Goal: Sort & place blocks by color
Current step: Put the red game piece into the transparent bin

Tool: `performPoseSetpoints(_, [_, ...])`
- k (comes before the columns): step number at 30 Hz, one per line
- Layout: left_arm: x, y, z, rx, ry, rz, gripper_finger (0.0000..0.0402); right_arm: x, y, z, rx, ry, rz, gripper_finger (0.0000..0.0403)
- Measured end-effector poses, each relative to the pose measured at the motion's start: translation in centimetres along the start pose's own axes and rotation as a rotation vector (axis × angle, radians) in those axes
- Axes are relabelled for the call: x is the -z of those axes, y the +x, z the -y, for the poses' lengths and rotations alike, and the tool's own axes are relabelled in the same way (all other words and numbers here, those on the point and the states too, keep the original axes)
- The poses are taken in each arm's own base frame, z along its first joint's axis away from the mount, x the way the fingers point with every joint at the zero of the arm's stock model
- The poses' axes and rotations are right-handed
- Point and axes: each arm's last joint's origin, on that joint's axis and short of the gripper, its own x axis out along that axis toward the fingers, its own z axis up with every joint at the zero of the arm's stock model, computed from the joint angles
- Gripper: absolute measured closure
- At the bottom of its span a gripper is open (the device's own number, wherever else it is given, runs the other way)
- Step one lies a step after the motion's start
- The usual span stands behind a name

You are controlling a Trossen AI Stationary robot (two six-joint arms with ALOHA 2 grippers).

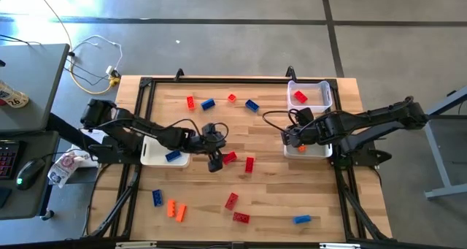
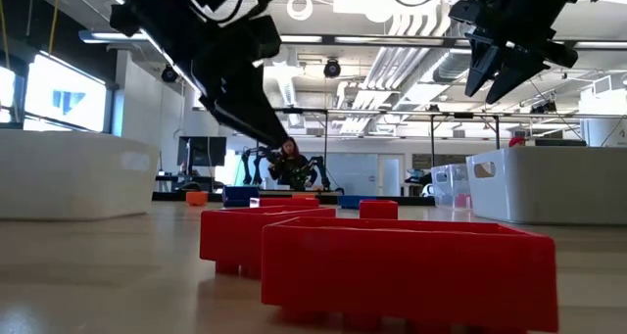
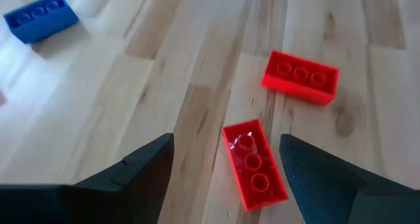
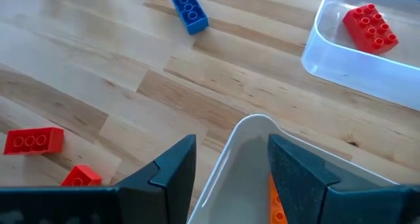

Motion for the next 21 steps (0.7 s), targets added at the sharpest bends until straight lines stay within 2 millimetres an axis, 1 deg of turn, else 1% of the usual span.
performPoseSetpoints(4, [0.7,1.2,0.2,0.008,0.007,-0.036,0.0139,0.0,0.0,0.0,0.0,0.001,0.001,0.0228])
performPoseSetpoints(9, [1.5,2.7,0.6,0.059,0.012,-0.074,0.0138,0.0,0.0,0.0,0.001,0.008,0.004,0.0228])
performPoseSetpoints(21, [3.2,4.6,0.9,0.068,0.005,-0.155,0.0138,0.0,0.0,-0.1,-0.011,0.017,0.008,0.0228])
